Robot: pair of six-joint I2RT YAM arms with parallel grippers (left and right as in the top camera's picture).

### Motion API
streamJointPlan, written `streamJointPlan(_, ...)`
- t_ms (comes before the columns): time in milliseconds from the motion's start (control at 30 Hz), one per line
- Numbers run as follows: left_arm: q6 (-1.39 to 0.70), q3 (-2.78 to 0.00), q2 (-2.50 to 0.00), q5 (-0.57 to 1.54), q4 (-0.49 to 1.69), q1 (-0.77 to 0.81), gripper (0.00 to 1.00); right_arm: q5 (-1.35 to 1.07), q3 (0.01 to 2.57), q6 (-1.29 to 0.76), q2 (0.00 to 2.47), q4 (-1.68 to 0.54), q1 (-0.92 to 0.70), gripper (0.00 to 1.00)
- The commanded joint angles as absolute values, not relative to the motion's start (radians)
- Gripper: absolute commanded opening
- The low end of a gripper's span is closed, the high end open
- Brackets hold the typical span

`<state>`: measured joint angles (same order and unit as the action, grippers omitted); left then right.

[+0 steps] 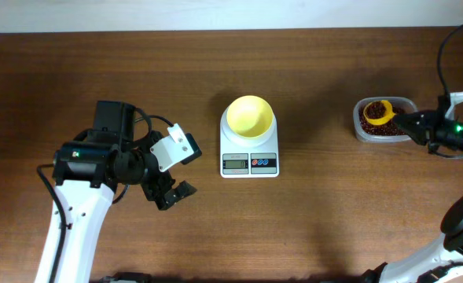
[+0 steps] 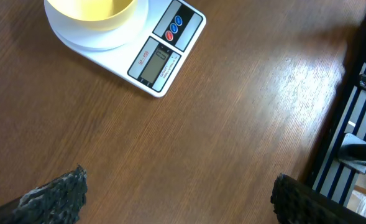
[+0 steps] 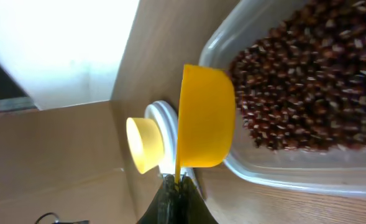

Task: Scoop item into bowl and weigh 50g on scale
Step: 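Lift the filled scoop and carry it over the yellow bowl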

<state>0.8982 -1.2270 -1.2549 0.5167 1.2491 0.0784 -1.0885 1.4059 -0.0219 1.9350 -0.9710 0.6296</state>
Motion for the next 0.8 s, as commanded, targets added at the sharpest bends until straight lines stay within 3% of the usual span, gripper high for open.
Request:
streamJointPlan(0,0.914,-1.24,-1.251,0.535,1.25,0.082,0.99,-1.192,1.399,-0.004,1.944,-0.973,0.634,0.04)
streamJointPlan(167,0.914,-1.24,-1.251,0.535,1.25,0.082,0.99,-1.227,1.399,-0.004,1.944,-0.972,0.595,0.04)
streamJointPlan(767,0.914,-1.24,-1.251,0.535,1.25,0.082,0.99,-1.317,1.399,-0.016,1.944,-0.9,0.22,0.04)
